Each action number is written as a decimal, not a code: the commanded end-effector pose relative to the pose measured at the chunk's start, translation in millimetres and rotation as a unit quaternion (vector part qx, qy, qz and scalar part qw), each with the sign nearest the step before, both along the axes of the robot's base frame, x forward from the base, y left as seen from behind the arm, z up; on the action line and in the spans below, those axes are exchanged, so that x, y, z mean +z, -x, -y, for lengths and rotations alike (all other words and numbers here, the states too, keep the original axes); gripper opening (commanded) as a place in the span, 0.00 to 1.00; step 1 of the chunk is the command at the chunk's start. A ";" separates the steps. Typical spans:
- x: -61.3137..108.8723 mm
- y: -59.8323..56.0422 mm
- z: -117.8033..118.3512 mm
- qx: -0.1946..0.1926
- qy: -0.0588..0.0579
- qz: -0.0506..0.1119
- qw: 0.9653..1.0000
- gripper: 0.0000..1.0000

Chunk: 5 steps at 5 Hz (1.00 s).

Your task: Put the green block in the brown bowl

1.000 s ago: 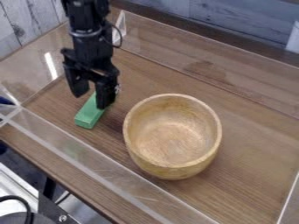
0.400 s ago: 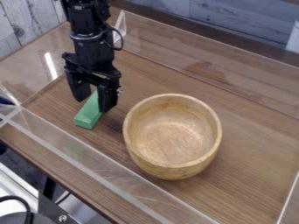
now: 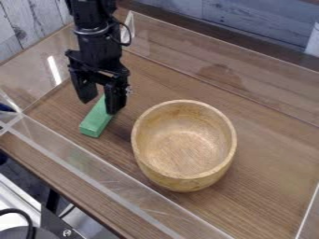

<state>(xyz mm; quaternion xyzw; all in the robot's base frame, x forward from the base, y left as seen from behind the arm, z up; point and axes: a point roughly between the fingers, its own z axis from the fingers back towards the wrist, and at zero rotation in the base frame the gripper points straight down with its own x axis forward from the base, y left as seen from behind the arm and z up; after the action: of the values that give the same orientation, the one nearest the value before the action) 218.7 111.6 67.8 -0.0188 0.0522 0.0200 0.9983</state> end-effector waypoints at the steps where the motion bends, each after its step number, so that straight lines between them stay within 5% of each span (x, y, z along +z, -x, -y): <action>1: 14.3 -10.3 -7.1 0.003 -0.018 0.036 0.999 1.00; 5: 0.6 -7.9 -6.6 0.003 -0.016 0.031 0.999 1.00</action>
<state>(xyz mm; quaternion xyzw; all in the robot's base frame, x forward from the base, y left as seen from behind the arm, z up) 223.4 114.3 62.4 -0.0098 0.0327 0.0198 0.9992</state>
